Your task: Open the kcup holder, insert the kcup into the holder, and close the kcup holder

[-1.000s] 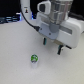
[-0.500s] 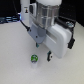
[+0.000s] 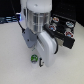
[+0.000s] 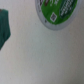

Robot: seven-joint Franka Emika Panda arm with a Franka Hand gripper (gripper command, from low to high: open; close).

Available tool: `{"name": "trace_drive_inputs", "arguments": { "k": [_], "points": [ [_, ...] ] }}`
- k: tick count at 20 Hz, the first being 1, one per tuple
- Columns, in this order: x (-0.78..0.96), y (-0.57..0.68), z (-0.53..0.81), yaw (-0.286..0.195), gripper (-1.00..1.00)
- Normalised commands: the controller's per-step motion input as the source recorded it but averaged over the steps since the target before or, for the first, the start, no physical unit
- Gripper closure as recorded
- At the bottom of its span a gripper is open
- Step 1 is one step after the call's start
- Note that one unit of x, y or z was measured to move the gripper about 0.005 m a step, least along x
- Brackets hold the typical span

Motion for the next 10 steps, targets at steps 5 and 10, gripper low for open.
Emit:
{"name": "trace_drive_inputs", "arguments": {
  "k": [5, 10],
  "points": [
    [0.10, -0.02, -0.19, -0.119, -1.00],
    [0.16, -0.07, -0.07, -0.119, -1.00]
  ]
}}
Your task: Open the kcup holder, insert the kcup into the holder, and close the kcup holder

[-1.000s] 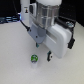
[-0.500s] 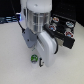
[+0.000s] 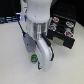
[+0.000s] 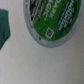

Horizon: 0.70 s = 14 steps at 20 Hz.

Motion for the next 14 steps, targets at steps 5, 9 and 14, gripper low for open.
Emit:
{"name": "trace_drive_inputs", "arguments": {
  "k": [5, 9, 14],
  "points": [
    [0.24, -0.05, -0.05, -0.115, 1.00],
    [0.23, -0.05, -0.16, -0.111, 1.00],
    [0.18, 0.00, 0.01, -0.096, 1.00]
  ]
}}
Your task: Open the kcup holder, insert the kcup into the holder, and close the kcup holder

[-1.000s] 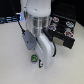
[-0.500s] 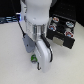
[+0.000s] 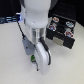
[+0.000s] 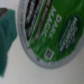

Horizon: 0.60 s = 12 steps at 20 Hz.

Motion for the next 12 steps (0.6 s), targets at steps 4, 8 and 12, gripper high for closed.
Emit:
{"name": "trace_drive_inputs", "arguments": {
  "k": [4, 8, 12],
  "points": [
    [0.09, 0.20, 0.60, -0.068, 1.00],
    [0.04, 0.36, 0.87, -0.066, 1.00],
    [0.00, 0.47, 0.82, -0.039, 1.00]
  ]
}}
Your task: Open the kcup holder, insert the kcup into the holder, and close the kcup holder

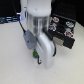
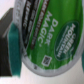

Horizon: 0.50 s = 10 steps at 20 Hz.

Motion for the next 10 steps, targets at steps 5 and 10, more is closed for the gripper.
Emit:
{"name": "trace_drive_inputs", "arguments": {
  "k": [5, 10],
  "points": [
    [-0.01, 0.60, 0.74, -0.009, 1.00],
    [-0.10, 0.72, 0.65, 0.000, 1.00]
  ]
}}
